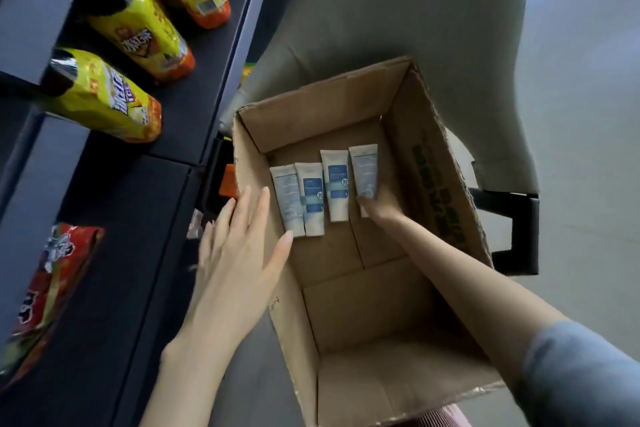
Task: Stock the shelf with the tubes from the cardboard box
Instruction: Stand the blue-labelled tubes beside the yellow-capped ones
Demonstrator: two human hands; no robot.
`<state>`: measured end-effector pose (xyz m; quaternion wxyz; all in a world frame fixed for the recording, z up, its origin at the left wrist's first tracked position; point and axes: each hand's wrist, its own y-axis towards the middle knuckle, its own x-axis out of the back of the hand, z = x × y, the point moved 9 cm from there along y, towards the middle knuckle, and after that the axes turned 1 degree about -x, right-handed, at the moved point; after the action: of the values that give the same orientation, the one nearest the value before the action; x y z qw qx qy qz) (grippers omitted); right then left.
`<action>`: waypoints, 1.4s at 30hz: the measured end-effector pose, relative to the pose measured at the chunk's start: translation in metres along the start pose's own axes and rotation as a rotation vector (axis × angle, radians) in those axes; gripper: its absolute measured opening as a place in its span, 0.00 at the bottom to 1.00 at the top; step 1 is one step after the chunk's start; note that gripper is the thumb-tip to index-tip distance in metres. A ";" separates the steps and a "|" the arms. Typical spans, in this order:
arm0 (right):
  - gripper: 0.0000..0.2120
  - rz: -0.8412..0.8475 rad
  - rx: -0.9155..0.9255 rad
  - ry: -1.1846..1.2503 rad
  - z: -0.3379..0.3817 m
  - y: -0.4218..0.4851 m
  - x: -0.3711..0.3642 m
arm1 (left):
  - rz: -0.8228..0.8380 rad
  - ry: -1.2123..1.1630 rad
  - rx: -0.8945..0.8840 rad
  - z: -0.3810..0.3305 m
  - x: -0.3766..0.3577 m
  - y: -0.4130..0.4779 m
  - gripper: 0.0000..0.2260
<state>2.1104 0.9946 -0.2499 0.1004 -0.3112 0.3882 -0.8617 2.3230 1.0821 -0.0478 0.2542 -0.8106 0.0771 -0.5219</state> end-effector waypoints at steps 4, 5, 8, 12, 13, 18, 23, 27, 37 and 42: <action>0.26 -0.048 -0.128 0.074 -0.018 0.023 -0.009 | 0.016 -0.039 -0.030 -0.003 -0.011 0.003 0.28; 0.26 -0.050 -0.157 0.096 -0.021 0.027 -0.010 | 0.015 -0.057 -0.035 -0.004 -0.012 0.004 0.28; 0.29 0.007 -0.315 0.289 -0.034 0.031 -0.017 | 0.014 -0.103 -0.048 -0.008 -0.014 0.006 0.28; 0.28 0.180 -0.342 0.429 -0.036 0.026 -0.027 | 0.006 -0.169 -0.061 -0.011 -0.014 0.008 0.28; 0.27 0.214 -0.338 0.487 -0.033 0.020 -0.028 | 0.004 -0.193 -0.060 -0.010 -0.014 0.009 0.28; 0.30 0.369 -0.238 0.725 0.000 -0.024 -0.022 | -0.024 -0.338 -0.018 -0.010 -0.013 0.008 0.27; 0.21 0.377 0.085 0.677 0.052 -0.091 -0.004 | -0.046 -0.563 0.014 -0.022 -0.013 0.008 0.24; 0.18 0.219 0.385 0.575 0.082 -0.134 0.005 | -0.103 -0.655 -0.004 -0.031 -0.012 0.013 0.24; 0.17 -0.030 0.734 0.437 0.090 -0.177 -0.015 | -0.260 -1.095 0.127 -0.010 -0.012 0.005 0.15; 0.18 0.018 0.819 0.366 0.093 -0.189 -0.018 | -0.214 -1.295 0.221 0.004 -0.021 0.007 0.11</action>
<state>2.1946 1.0736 -0.0729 0.1522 -0.0848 0.0290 -0.9843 2.3182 1.0859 -0.0690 0.2778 -0.9327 -0.2260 0.0432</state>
